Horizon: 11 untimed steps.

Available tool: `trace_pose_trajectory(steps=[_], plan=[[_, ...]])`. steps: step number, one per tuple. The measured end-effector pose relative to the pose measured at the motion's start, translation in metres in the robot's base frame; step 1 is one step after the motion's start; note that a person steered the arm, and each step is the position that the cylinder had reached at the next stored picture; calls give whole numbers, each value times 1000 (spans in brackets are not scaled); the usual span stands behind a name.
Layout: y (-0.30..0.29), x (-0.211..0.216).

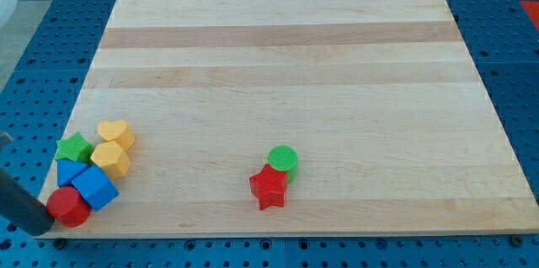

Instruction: Move the red circle to the right of the yellow hexagon

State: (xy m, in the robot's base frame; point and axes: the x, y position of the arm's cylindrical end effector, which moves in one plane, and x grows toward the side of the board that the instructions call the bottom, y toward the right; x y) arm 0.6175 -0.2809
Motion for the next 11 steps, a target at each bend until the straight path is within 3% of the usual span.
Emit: trace_pose_trajectory(steps=[3,5,7,10,11], plan=[[11,1],[50,-1],[133,-2],[177,-58],[177,-27]])
